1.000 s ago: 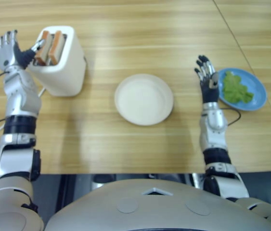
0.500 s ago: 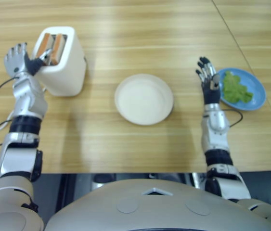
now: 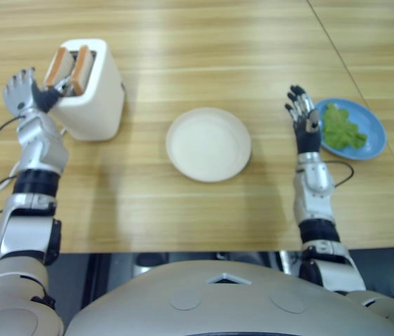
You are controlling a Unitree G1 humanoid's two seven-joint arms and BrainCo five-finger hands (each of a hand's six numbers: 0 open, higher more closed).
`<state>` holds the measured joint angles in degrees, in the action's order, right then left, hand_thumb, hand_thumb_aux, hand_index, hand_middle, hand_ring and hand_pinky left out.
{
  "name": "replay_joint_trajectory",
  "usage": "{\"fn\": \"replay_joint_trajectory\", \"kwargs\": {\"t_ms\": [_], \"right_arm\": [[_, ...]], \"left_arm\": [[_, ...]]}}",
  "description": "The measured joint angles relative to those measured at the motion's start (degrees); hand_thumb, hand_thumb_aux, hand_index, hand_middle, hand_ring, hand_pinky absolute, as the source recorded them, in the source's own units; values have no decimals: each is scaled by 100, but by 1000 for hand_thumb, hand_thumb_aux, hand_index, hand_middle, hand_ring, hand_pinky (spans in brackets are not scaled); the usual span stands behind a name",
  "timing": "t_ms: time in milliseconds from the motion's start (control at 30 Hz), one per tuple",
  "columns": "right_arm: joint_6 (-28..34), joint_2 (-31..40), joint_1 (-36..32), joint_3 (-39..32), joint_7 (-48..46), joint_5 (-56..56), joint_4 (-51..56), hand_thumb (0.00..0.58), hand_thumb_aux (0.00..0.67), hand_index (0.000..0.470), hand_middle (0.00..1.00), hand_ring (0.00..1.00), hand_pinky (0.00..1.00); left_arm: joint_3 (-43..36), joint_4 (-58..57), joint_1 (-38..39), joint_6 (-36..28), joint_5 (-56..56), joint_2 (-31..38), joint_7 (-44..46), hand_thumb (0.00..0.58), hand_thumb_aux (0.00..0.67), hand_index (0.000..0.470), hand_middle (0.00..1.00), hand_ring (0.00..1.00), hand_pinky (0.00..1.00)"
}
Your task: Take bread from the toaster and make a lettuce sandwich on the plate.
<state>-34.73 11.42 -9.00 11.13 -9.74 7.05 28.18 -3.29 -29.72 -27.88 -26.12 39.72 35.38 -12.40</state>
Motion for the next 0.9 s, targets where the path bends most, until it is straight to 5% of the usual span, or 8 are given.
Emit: {"fn": "replay_joint_trajectory", "kwargs": {"t_ms": [33, 67, 100, 133, 167, 200, 633, 900], "right_arm": [[2, 2, 3, 0, 0, 0, -4, 0, 0, 0, 0, 0, 0], [4, 5, 5, 0, 0, 0, -5, 0, 0, 0, 0, 0, 0], [6, 8, 7, 1, 0, 0, -7, 0, 0, 0, 0, 0, 0], [9, 10, 7, 1, 1, 0, -7, 0, 0, 0, 0, 0, 0], [12, 11, 7, 1, 1, 0, -8, 0, 0, 0, 0, 0, 0], [16, 11, 7, 0, 1, 0, -9, 0, 0, 0, 0, 0, 0], [25, 58, -3, 3, 7, -12, 170, 0, 0, 0, 0, 0, 0], [18, 50, -23, 12, 42, -12, 263, 0, 0, 0, 0, 0, 0]], "left_arm": [[-4, 1, 0, -9, 1, 10, 5, 0, 0, 0, 0, 0, 0], [-34, 1, 1, -8, 14, 33, 14, 363, 260, 179, 0, 0, 0], [-83, 14, 4, 5, 49, 60, 23, 363, 260, 179, 0, 0, 0], [-150, 62, 18, 30, 77, 92, 12, 580, 670, 460, 545, 545, 545], [-163, 116, 24, 53, 104, 99, -3, 580, 670, 460, 545, 545, 545], [-188, 199, 37, 108, 143, 109, -51, 580, 670, 460, 1000, 1000, 1000], [-138, 1825, 422, 688, 329, -137, -1254, 580, 670, 460, 1000, 1000, 1000], [894, 4031, 750, 1980, -265, -570, -2272, 580, 670, 460, 1000, 1000, 1000]]}}
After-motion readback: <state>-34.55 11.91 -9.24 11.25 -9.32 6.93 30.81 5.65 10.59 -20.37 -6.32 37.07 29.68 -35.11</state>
